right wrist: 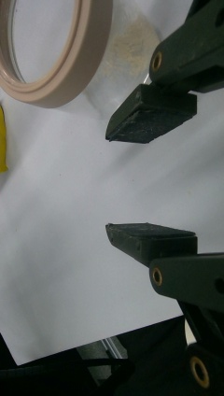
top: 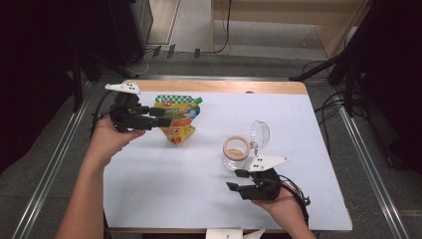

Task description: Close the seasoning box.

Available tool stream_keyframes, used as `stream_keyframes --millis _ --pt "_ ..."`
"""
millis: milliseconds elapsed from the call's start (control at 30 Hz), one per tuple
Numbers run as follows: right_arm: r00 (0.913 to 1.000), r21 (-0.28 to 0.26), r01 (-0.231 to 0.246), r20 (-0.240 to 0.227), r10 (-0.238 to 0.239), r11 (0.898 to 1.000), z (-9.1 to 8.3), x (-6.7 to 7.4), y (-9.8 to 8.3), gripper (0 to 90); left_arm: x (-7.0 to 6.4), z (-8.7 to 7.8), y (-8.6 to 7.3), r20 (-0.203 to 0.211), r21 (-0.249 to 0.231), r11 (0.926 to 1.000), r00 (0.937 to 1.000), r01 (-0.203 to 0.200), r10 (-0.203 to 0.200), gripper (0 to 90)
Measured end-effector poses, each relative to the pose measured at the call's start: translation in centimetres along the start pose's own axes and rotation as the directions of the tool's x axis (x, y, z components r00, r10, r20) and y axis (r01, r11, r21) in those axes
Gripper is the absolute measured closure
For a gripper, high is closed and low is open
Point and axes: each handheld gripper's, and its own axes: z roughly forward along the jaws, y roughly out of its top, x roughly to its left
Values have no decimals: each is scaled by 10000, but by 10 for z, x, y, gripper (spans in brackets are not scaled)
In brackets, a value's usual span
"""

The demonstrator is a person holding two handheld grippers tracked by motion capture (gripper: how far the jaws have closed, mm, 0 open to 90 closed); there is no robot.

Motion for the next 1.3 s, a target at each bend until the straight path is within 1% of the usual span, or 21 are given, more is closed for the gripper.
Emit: stream_keyframes --millis 67,133,233,267,333,367,400,433,500,533,600,633,667,700,733,833,867,1000,1167,1233,1300 --pt "10000 -13 9 -40 -9 10000 1 0 1 489 5 -5 -3 -40 -28 10000 10000 71 -71 398" --pt "9999 -81 26 -144 -27 10000 1 1 1 489 11 -10 -8 -382 -139 9999 9993 18 -24 385" --pt "9998 -62 56 -216 -58 10000 3 2 1 491 19 -13 -14 -591 -227 9995 9980 212 -225 383" --pt "9997 -15 -18 -252 17 10000 3 2 1 493 25 -11 -18 -759 -162 9996 9968 252 -264 383" --pt "9995 4 76 -299 -76 10000 5 3 2 496 31 -7 -21 -929 -118 9993 9950 360 -369 383" --pt "9994 4 118 -315 -118 9999 6 3 1 496 34 -3 -24 -902 -141 9986 9946 506 -517 383" --pt "9994 15 133 -332 -133 9999 6 4 1 496 38 1 -26 -844 -34 9976 9940 694 -694 387" --pt "9993 51 138 -357 -136 9999 7 4 1 496 40 5 -27 -856 31 9970 9933 779 -774 390" --pt "9990 27 231 -394 -230 9997 9 5 2 496 41 8 -28 -868 126 9968 9932 791 -777 396" --pt "9990 65 235 -394 -233 9997 9 5 2 497 43 15 -29 -900 283 9972 9938 687 -659 403" --pt "9988 59 259 -409 -257 9996 10 6 2 497 43 21 -29 -775 222 9978 9952 617 -598 410" --pt "9987 61 271 -433 -268 9996 11 7 2 498 43 21 -29 -775 222 9978 9952 617 -598 412" --pt "9987 61 271 -433 -268 9996 11 7 2 498 43 26 -30 -813 229 9984 9955 515 -495 412" --pt "9983 78 359 -465 -355 9993 14 7 2 498 44 29 -30 -856 261 9983 9951 526 -502 426" --pt "9983 106 359 -464 -354 9993 15 8 2 498 45 31 -30 -730 244 9980 9957 581 -562 432" --pt "9980 177 429 -475 -420 9989 17 9 2 498 44 26 -32 -738 350 9985 9965 423 -396 429" --pt "9978 189 478 -471 -469 9987 17 9 2 498 44 24 -32 -784 313 9987 9962 403 -378 429" --pt "9981 139 436 -444 -430 9990 16 9 2 498 47 14 -34 -925 90 9983 9941 580 -569 421" --pt "9985 107 385 -388 -380 9992 15 8 2 499 55 13 -38 -1156 308 9962 9903 810 -769 409" --pt "9983 70 431 -405 -427 9990 15 8 2 499 57 14 -38 -1149 204 9953 9892 943 -913 409" --pt "9981 49 432 -437 -429 9991 16 8 2 499 58 19 -37 -1112 160 9951 9892 976 -952 409"
